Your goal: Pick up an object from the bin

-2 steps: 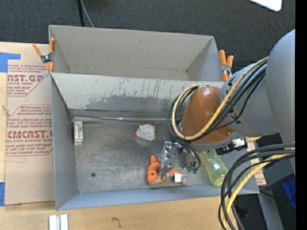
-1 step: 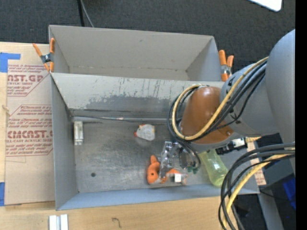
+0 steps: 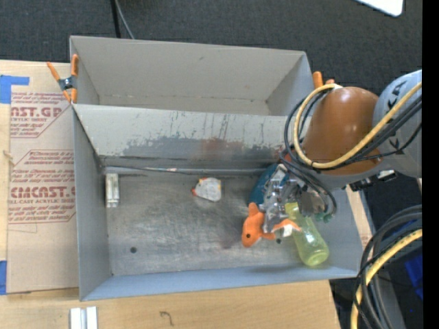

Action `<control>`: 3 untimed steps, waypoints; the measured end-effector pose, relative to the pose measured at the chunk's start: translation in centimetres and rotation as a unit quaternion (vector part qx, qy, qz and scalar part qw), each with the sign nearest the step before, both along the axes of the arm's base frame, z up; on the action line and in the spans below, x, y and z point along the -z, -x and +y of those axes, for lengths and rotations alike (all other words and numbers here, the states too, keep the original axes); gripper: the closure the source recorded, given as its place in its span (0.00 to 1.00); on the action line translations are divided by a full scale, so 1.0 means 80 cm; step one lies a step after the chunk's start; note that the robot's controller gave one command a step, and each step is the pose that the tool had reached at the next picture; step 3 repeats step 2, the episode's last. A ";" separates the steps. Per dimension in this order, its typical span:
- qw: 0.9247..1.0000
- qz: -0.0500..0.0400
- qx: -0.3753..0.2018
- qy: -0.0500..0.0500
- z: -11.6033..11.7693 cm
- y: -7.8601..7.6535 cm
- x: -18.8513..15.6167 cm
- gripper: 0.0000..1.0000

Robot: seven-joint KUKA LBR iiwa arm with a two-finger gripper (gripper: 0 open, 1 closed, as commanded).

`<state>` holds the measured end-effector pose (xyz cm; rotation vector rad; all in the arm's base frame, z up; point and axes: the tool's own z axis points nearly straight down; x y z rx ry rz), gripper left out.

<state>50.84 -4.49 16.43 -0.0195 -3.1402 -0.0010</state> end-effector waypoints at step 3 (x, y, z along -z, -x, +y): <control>1.000 -0.002 -0.030 0.000 -0.007 0.010 -0.138 1.00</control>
Offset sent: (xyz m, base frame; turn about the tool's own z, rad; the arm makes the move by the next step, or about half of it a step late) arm -0.0084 -0.0059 0.1106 -0.0602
